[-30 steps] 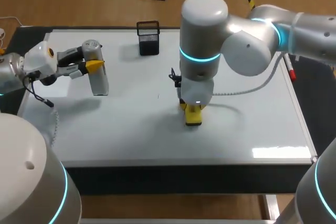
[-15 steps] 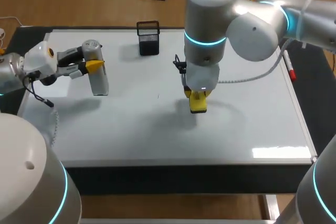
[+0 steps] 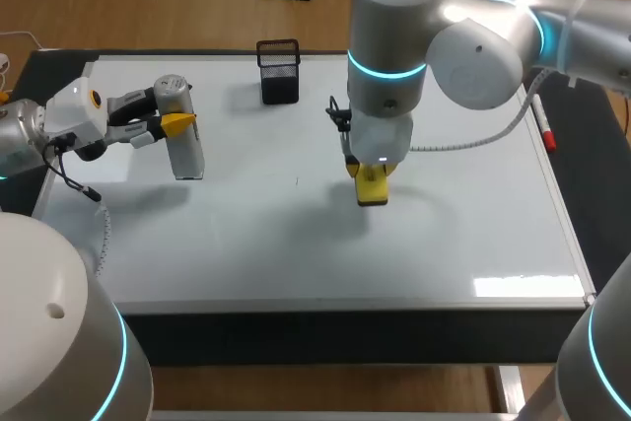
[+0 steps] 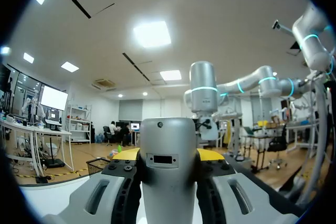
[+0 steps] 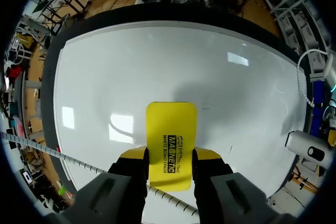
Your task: Pick up the inspection probe, press it on each red-marked spot on the whiteboard one by one, put down the probe, pick up the eraser, and wipe off all the red marks.
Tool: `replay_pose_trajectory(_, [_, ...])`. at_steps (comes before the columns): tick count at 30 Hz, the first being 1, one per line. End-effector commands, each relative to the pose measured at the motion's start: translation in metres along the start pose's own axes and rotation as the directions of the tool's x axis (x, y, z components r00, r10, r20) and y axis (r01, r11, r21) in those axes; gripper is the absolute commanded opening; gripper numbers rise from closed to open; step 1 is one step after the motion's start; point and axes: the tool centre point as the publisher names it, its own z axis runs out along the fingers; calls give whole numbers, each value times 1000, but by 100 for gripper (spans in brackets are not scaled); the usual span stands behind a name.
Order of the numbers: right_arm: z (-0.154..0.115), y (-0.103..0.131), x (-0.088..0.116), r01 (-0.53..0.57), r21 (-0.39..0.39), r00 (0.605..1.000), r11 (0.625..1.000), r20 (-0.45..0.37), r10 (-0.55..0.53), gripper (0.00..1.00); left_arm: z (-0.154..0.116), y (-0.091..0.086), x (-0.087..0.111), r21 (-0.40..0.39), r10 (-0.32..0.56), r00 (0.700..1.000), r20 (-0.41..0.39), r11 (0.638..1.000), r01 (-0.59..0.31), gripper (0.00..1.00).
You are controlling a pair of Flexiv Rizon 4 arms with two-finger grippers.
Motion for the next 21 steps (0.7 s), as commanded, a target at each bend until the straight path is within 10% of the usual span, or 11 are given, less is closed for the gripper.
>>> replay_pose_trajectory(1, [-3,-26,-4,-2,-12,999,1000,-36,2,0,0,-1,1,-1,0,1000,2,1000,0,0])
replay_pose_trajectory(21, [10,-117,-18,-26,-36,1000,999,-18,26,0,0,-1,1,-1,0,1000,2,1000,0,0])
